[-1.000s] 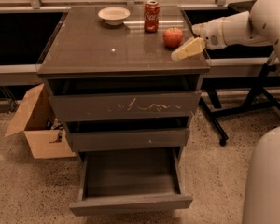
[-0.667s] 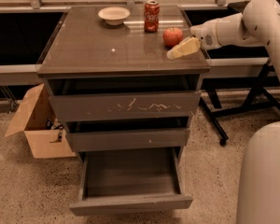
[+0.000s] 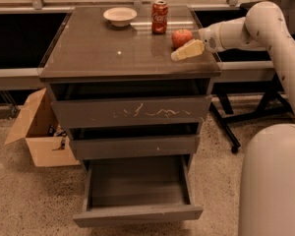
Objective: Place apple into bottom drawer
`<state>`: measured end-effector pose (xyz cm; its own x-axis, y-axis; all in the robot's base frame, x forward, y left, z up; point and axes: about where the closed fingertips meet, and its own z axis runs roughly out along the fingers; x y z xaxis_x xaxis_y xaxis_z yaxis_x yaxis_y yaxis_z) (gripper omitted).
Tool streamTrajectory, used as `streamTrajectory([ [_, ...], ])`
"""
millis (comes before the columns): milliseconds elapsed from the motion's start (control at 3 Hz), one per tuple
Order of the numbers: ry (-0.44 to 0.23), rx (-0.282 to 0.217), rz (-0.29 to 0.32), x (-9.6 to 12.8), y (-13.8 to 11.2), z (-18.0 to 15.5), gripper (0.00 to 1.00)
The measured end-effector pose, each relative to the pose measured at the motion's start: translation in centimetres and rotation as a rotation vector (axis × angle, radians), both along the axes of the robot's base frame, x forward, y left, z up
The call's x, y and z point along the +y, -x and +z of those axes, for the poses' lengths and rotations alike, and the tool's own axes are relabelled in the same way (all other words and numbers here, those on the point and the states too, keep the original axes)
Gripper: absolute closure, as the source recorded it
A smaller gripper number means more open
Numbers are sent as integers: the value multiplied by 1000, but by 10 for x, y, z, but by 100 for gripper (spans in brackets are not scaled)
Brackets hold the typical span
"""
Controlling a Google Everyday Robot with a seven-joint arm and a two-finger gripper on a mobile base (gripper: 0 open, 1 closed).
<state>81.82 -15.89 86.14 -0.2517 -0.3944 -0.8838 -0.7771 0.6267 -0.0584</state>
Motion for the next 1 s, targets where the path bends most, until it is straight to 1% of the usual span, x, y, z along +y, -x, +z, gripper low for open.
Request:
streamTrajectory([
  [667,-13,-23,-9,1,-26,-8,0],
  [1000,-16,-41,-12,1,-34,-9,18],
])
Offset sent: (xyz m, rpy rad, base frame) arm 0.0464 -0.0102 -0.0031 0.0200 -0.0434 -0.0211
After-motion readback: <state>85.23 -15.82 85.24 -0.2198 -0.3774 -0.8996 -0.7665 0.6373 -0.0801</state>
